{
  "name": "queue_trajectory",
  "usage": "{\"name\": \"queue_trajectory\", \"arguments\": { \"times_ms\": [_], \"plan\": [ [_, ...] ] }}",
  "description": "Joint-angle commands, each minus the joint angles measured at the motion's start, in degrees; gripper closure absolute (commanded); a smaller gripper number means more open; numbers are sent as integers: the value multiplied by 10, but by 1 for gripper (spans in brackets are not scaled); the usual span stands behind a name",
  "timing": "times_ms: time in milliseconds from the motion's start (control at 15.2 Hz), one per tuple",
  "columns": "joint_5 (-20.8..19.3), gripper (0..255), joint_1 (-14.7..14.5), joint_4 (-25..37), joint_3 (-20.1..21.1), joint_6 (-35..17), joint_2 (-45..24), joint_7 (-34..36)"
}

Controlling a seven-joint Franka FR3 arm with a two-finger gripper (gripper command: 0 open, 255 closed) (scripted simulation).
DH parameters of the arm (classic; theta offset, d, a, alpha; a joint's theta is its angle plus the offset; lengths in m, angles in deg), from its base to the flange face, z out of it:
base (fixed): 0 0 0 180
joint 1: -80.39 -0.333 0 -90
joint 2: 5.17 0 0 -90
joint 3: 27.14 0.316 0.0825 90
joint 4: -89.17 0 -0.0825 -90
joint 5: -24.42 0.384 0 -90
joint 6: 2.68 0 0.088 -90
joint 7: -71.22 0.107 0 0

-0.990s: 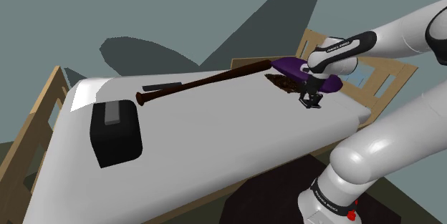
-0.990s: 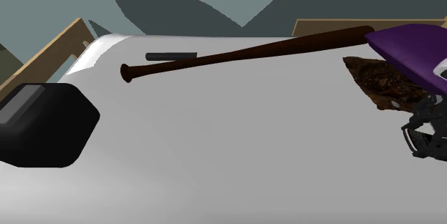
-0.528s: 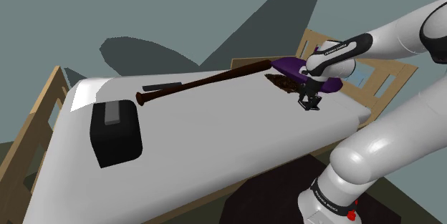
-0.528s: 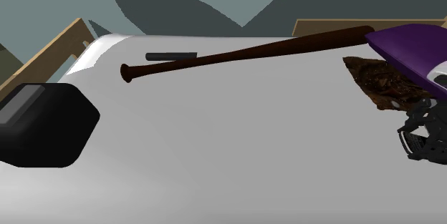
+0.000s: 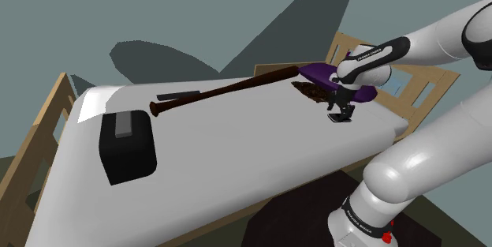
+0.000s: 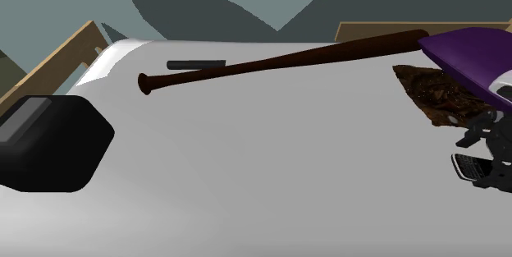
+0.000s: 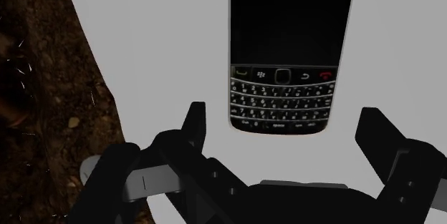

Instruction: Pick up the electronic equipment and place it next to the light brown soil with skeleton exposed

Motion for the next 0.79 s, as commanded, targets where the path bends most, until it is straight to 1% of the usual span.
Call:
{"name": "queue_trajectory", "arguments": {
  "times_ms": [0, 264, 726],
  "plan": [
    [0, 0, 0, 0, 0, 0, 0, 0],
    [-16, 0, 8, 35, 22, 87, 54, 16],
    [-16, 0, 8, 35, 22, 87, 54, 16]
  ]
}}
